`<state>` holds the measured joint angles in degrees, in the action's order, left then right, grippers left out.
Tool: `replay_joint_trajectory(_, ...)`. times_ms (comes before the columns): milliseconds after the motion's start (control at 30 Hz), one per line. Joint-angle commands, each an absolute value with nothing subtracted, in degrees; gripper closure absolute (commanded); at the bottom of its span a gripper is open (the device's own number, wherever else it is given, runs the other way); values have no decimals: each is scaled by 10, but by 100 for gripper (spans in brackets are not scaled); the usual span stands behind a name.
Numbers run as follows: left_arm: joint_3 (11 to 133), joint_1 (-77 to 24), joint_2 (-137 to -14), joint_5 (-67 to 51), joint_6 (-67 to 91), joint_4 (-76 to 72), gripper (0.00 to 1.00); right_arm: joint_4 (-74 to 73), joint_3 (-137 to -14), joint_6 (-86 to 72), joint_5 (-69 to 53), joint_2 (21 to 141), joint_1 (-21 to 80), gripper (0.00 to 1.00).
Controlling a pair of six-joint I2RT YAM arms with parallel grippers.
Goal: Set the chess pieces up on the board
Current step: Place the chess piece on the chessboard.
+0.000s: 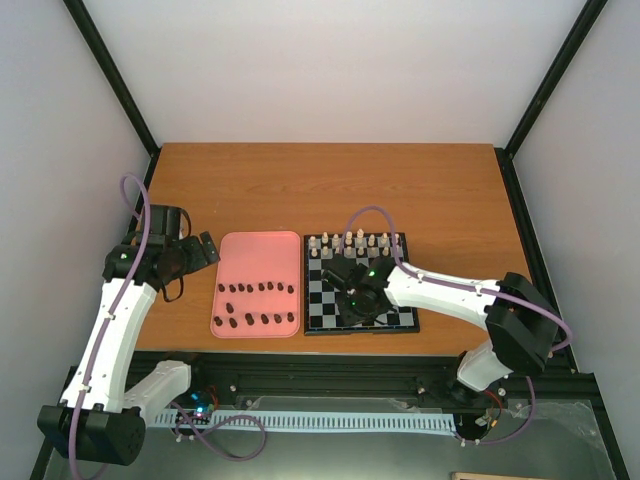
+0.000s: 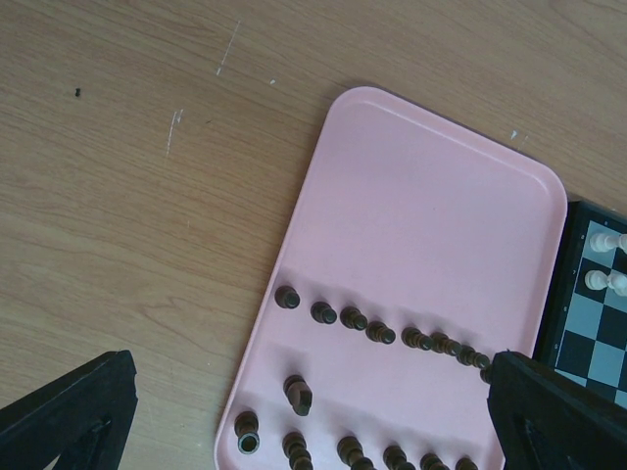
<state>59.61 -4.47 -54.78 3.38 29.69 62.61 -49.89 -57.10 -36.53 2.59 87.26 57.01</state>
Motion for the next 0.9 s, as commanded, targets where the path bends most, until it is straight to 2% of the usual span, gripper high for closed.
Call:
replay_joint_trajectory(0, 598, -39, -545, 35, 286, 619, 0, -492, -568, -379, 42, 882, 568, 97)
replay_joint_trajectory(300, 598, -40, -546, 35, 288, 619, 0, -489, -557, -379, 35, 882, 568, 95)
replay_joint_trajectory(400, 595, -40, -544, 34, 288, 620, 0, -487, -550, -380, 29, 875, 568, 87)
replay_joint_trajectory(500, 591, -40, -540, 34, 290, 620, 0, -487, -546, -382, 30, 868, 568, 73)
replay_joint_trajectory(600, 588, -39, -537, 34, 292, 621, 0, -489, -547, -380, 30, 865, 567, 62)
replay_joint_trajectory(733, 587, -39, -532, 32, 294, 622, 0, -495, -557, -376, 26, 857, 568, 59)
replay_joint_trajectory(867, 587, -40, -528, 32, 295, 623, 0, -515, -601, -354, 27, 844, 568, 47)
